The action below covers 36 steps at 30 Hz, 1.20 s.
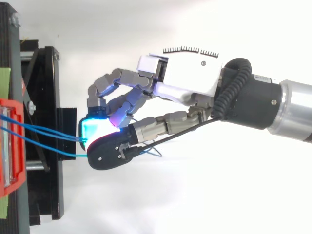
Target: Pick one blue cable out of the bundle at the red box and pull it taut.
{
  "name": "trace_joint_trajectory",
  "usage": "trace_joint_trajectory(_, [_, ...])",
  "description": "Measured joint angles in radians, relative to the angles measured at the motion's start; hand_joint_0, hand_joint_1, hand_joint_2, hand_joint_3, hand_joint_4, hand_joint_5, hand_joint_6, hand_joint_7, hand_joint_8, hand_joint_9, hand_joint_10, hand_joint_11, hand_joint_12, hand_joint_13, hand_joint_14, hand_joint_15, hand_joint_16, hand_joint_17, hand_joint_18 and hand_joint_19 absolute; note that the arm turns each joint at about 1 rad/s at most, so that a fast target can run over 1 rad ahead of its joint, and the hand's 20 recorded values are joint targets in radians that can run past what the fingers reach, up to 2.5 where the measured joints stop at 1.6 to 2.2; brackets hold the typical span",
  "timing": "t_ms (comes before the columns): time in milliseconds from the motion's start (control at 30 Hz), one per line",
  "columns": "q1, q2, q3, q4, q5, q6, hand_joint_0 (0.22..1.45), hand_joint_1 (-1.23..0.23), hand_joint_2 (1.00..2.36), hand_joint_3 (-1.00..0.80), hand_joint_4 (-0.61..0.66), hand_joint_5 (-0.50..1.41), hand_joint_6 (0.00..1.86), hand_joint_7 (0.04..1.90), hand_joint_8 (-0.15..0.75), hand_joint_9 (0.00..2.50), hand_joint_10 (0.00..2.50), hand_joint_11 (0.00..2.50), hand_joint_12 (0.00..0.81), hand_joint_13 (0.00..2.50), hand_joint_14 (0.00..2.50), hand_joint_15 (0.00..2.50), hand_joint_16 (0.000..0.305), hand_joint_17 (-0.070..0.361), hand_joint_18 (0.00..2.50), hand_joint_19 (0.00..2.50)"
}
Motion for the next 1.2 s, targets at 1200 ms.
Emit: trace_joint_trajectory(1200, [0.001,0.000,0.002,-0.002,0.000,0.000,0.60,-0.96,1.00,-0.50,0.17,-0.21,0.86,1.10,0.342,0.92,0.02,1.18,0.391,0.55,0.01,0.34,0.062,0.139,0.44,0.29])
